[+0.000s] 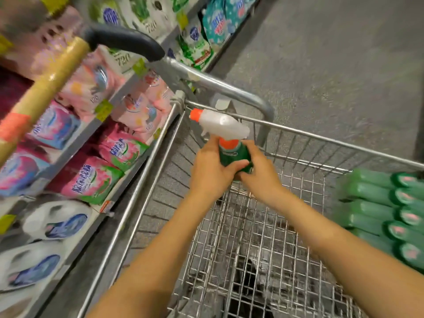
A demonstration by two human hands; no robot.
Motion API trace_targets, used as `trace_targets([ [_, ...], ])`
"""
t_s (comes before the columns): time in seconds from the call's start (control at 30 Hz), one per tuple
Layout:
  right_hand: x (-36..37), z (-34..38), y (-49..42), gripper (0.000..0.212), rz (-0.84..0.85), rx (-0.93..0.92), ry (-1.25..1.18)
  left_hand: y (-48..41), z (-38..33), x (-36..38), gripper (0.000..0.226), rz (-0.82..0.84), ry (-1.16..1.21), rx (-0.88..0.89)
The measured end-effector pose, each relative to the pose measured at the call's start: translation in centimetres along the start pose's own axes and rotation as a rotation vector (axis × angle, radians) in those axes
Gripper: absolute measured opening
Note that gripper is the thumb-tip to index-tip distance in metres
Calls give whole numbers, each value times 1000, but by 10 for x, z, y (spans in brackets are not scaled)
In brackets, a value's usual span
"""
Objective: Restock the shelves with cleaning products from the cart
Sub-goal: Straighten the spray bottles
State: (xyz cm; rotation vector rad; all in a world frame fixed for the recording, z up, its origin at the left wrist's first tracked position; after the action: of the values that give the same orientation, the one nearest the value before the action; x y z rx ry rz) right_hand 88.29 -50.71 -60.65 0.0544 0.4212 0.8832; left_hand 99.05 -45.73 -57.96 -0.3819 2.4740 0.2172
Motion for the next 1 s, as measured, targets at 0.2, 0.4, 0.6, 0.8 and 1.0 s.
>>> trace_targets([
  [0.2,-13,62,66,52,-100,-125,0,43,-65,-31,52,40,76,138],
  [0.4,-17,127,167,47,-191,-275,-108,121,-142,-56,45,262,194,335],
  [0.6,-23,197,300,42,-335,-371,-1,216,-224,-63,28,511,233,533],
  [0.8,-30,240,439,30,-520,-410,25,310,-309,-48,43,764,185,748],
  [1.0,-32,258,557,35,-723,-408,20,382,-383,-23,42,866,193,958],
])
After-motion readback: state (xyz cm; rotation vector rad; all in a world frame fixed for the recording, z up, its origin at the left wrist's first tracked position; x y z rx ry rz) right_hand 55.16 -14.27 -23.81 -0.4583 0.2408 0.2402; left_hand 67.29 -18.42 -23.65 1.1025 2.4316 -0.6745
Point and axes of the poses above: each hand's wrist, its own y-axis away from the middle knuckle, its own x-axis out of the palm, z = x × y, the point moved 7 cm from there along -y, towards the middle knuckle, and after that the axes turned 14 degrees about z, right-handed, at the moved point
